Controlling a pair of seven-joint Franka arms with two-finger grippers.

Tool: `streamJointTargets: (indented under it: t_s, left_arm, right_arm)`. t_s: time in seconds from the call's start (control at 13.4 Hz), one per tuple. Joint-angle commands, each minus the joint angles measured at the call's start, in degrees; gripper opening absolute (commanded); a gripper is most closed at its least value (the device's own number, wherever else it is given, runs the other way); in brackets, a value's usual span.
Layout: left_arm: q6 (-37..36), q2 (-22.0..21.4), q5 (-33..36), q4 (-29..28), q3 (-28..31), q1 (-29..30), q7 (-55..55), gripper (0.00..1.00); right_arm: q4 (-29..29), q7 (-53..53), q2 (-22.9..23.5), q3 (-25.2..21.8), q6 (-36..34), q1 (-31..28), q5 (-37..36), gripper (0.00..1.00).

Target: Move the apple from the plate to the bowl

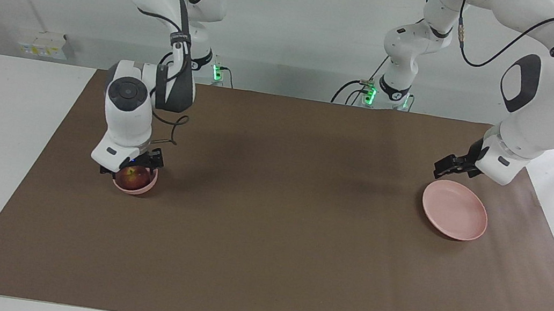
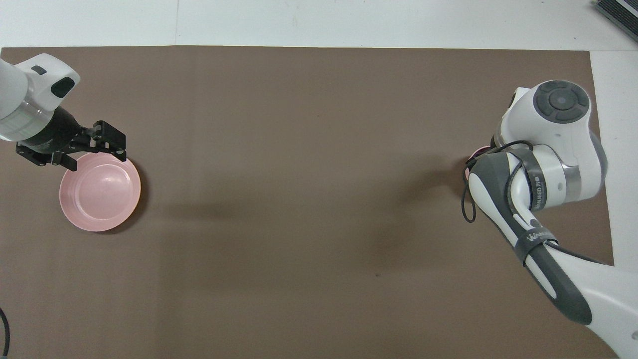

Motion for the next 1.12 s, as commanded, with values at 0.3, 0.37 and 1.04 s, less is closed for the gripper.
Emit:
streamJointTargets:
  t_s: [0.3,0.37,1.04]
  left_arm:
    - [0.7,-5.8,-1.2,0.1,24.3,-21.1,13.0,1.0]
    - [0.7,-6.6,-1.2,0.1,27.2,-24.1,13.0,1.0]
    - [-5.0,-12.3,-3.5,3.0,25.2,-18.7,17.1,1.0]
  right_arm:
    - [3.2,5.5,-10.2,-0.3,-9.6,-1.6,10.5,1.0]
    - [3.9,5.8,-12.6,-0.3,-12.3,-2.0,11.0,1.0]
    - [16.9,9.7,-20.2,-1.3,-35.9,-5.7,12.5,1.0]
